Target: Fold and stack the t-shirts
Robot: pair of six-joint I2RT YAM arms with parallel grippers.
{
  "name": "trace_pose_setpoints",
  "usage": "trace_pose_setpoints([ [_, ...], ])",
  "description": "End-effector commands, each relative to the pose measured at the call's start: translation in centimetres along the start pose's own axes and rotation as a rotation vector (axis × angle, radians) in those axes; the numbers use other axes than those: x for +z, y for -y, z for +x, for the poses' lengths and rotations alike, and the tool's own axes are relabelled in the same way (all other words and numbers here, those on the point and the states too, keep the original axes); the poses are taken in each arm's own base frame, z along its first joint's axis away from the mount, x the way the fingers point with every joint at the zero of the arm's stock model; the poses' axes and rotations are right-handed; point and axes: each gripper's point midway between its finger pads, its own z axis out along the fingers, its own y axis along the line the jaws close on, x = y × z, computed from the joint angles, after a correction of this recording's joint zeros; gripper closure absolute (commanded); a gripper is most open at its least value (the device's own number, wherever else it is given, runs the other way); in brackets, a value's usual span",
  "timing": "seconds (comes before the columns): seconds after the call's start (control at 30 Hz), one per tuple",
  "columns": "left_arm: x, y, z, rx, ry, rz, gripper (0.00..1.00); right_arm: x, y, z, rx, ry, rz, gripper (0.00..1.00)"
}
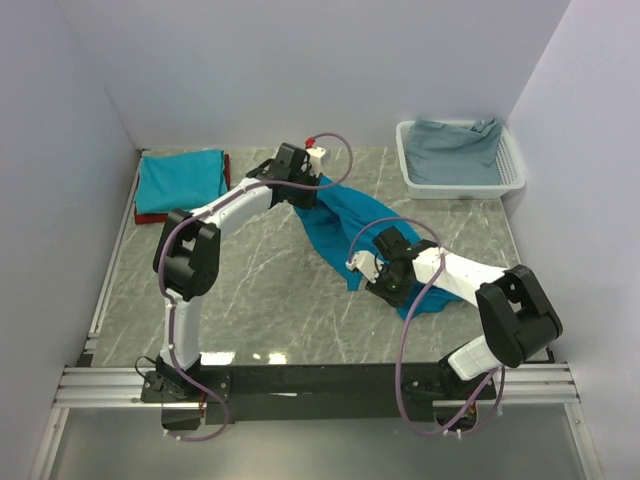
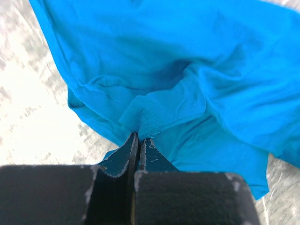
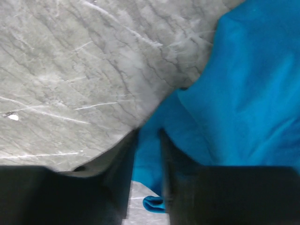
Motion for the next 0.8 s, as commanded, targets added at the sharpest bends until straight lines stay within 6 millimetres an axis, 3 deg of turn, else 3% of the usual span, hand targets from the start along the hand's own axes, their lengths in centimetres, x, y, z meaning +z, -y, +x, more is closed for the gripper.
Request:
trace_pose_setpoints([
  [0.0, -1.3, 0.1, -1.2, -0.016, 0.043, 0.022, 1.00, 1.1, -0.1, 1.3, 0.004, -0.060, 0.017, 0.70],
  [0.13, -1.7, -0.1, -1.2, -0.020, 0.050, 0.021, 1.00, 1.2, -0.1, 1.5, 0.001, -0.082, 0.008, 1.00],
  [0.2, -2.4, -0.3, -1.7, -0.017, 0.066, 0.008, 1.00, 0.2, 0.0, 1.2, -0.006, -0.063, 0.017, 1.00],
  [0.3, -4.0, -1.1, -2.8, -0.007, 0.111, -0.041, 1.00, -3.2, 1.4, -0.2, -0.019, -0.001, 0.096, 1.00],
  [0.33, -4.7, -1.5, -3.0, -0.007, 0.124, -0.059, 1.00, -5.7, 2.7, -1.7, -0.017, 0.068, 0.159, 1.00],
  [0.4, -7.7, -2.0, -5.5, -0.005, 0.215, -0.106, 1.00, -9.0, 4.2, -2.3, -0.021, 0.097, 0.245, 1.00],
  [0.43, -8.8, -2.4, -6.0, -0.009, 0.242, -0.129, 1.00, -12.6, 5.7, -4.1, -0.021, 0.176, 0.331, 1.00],
  [0.47, -11.8, -2.1, -7.9, 0.000, 0.313, -0.146, 0.99, -14.6, 6.6, -4.5, -0.021, 0.192, 0.387, 1.00],
  [0.53, -15.2, -2.3, -9.7, 0.008, 0.400, -0.199, 1.00, -21.0, 8.0, -6.3, -0.023, 0.302, 0.510, 1.00],
  [0.57, -18.8, -1.4, -11.3, 0.018, 0.480, -0.193, 1.00, -23.3, 8.5, -6.5, -0.019, 0.329, 0.559, 1.00],
  [0.6, -21.0, -1.6, -12.1, 0.016, 0.528, -0.234, 1.00, -27.5, 9.0, -7.7, -0.018, 0.414, 0.632, 1.00],
  [0.63, -25.2, -1.3, -13.3, 0.018, 0.616, -0.261, 1.00, -30.2, 9.0, -7.8, -0.029, 0.468, 0.685, 1.00],
  [0.7, -29.5, -0.6, -14.2, 0.021, 0.703, -0.274, 0.99, -36.1, 8.9, -8.5, -0.028, 0.608, 0.790, 1.00],
  [0.73, -33.8, 0.0, -14.7, 0.019, 0.798, -0.285, 0.99, -38.6, 8.3, -8.1, -0.022, 0.676, 0.821, 1.00],
  [0.77, -36.1, 0.4, -14.9, 0.016, 0.847, -0.288, 1.00, -40.2, 7.9, -7.9, -0.010, 0.722, 0.827, 1.00],
])
